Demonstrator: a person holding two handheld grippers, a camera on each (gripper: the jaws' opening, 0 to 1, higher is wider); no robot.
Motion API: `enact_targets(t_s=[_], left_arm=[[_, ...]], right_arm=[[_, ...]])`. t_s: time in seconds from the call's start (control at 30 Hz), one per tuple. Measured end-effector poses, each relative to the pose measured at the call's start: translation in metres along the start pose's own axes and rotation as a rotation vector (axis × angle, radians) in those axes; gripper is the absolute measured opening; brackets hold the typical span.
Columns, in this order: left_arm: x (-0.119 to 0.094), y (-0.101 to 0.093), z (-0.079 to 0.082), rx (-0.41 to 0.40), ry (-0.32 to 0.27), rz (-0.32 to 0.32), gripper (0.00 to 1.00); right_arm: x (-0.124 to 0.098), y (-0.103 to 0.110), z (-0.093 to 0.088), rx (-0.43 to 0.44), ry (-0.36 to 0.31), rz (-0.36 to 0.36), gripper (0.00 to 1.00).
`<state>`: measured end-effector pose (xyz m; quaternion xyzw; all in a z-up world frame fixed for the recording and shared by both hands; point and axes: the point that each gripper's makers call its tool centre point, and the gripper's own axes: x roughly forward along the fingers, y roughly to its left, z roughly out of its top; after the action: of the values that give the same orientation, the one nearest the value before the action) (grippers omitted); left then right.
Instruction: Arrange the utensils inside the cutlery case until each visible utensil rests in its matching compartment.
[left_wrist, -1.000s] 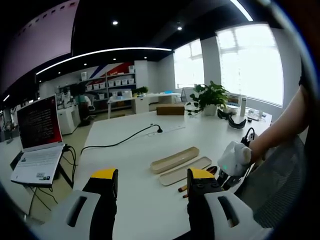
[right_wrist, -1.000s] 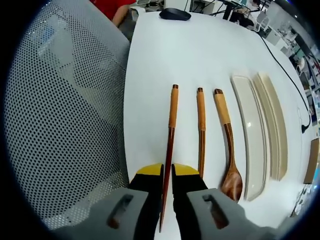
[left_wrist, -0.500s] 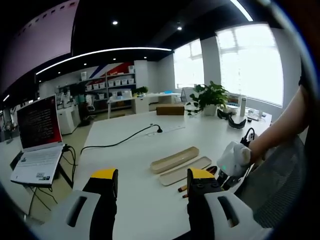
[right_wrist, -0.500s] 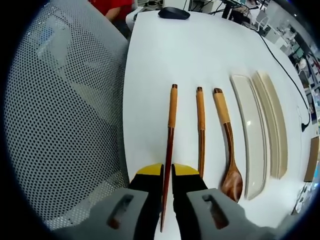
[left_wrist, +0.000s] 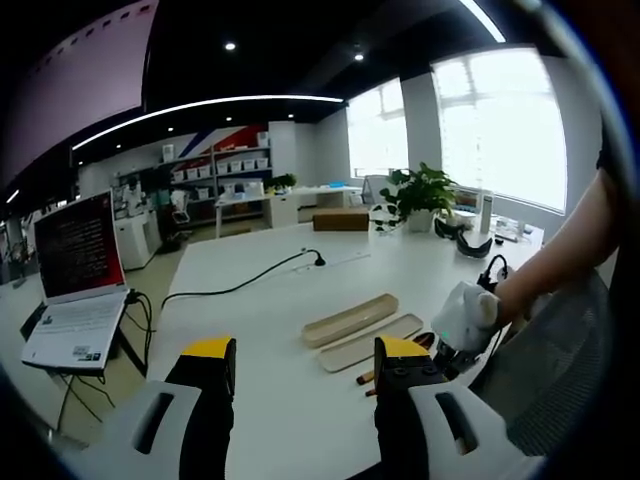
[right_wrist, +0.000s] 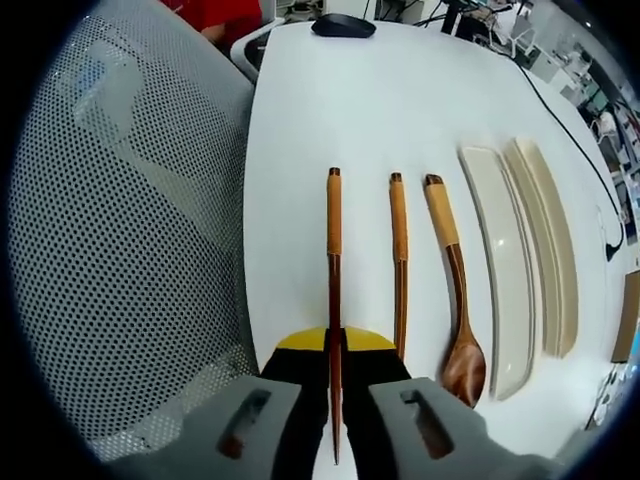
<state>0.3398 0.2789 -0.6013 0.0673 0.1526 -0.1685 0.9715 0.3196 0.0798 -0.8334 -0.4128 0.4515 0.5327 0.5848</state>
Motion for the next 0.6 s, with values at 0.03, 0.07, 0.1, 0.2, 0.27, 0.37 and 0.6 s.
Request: enact_targets(t_s=[0.03, 0.07, 0.1, 0.2, 0.27, 0.37, 0.6], left_arm=[[0.000, 0.000, 0.000, 0.000, 0.000, 0.000, 0.57], [0.000, 0.000, 0.000, -0.001, -0.001, 0.001, 0.57], [0.000, 0.000, 0.000, -0.001, -0.001, 0.001, 0.57], [-0.001, 0.001, 0.000, 0.000, -0.002, 0.002, 0.57], [-0.001, 0.001, 0.001, -0.003, -0.004, 0.003, 0.57], [-0.001, 0.001, 0.001, -0.004, -0.004, 0.004, 0.57], [-0.001, 0.002, 0.001, -0.005, -0.004, 0.004, 0.57]], right_arm=[[0.000, 0.000, 0.000, -0.001, -0.001, 0.001, 0.00], [0.000, 0.000, 0.000, -0.001, -0.003, 0.001, 0.00], [0.000, 0.000, 0.001, 0.000, -0.018, 0.000, 0.00], [0.000, 0.000, 0.003, 0.010, -0.038, 0.001, 0.00], [0.000, 0.001, 0.004, 0.004, -0.039, 0.004, 0.00], [-0.001, 0.002, 0.005, 0.001, -0.043, 0.006, 0.00], [-0.004, 0.002, 0.010, 0.014, -0.066, 0.014, 0.00]])
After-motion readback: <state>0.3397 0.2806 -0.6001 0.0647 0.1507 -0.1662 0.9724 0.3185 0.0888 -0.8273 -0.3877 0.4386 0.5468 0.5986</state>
